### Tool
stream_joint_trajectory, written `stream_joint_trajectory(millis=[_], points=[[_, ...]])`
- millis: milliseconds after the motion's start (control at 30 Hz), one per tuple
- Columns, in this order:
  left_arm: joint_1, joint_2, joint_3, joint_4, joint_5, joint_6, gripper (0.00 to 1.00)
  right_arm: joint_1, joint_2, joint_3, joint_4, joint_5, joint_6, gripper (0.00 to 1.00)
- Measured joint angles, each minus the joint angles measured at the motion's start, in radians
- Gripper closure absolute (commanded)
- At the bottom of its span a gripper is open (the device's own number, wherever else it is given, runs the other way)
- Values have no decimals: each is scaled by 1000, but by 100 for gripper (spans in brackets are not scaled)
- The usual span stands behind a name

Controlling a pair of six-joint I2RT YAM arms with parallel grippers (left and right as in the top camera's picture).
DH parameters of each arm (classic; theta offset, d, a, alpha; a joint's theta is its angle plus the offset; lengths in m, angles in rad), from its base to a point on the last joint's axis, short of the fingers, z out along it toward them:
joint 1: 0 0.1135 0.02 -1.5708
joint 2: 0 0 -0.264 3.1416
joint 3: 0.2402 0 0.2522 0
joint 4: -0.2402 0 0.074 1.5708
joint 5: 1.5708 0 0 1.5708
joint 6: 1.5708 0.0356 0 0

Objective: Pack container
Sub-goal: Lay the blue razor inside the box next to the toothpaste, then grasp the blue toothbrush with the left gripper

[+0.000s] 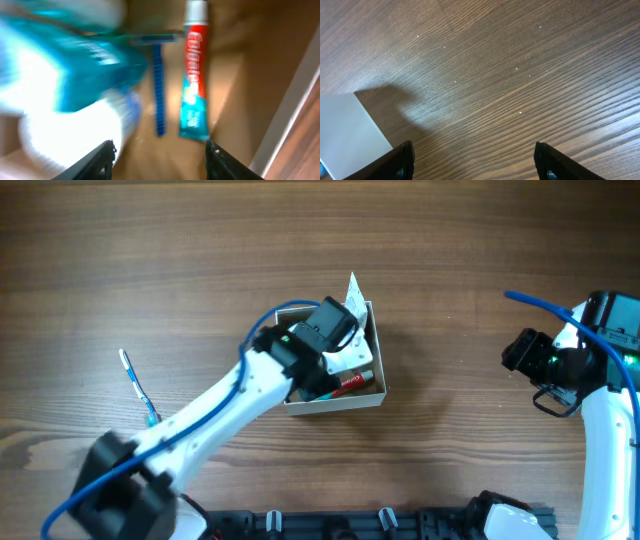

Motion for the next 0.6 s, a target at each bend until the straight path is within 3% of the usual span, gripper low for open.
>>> stream_joint_trajectory(millis=[33, 100, 200, 233, 267, 367, 467, 600], points=[[0, -10, 0, 0, -26, -17, 27, 0, 0, 0, 0, 0, 0, 23], [40, -158, 1, -6, -109, -98, 23, 0, 0, 0, 1, 0, 0, 23], [213, -328, 12, -72, -183, -263, 23, 0, 0, 0, 1, 0, 0, 23], [287, -360, 15, -96, -192, -316, 7, 0, 0, 0, 2, 0, 0, 23], [452, -391, 17, -148, -182, -410, 3, 0, 0, 0, 3, 0, 0, 23], [795, -373, 14, -172, -121, -609, 1, 0, 0, 0, 3, 0, 0, 23], [1112, -280, -31, -147, -31, -733, 2, 0, 0, 0, 3, 0, 0, 23], [1248, -113, -84, -95, 35, -771, 2, 0, 0, 0, 4, 0, 0, 23]])
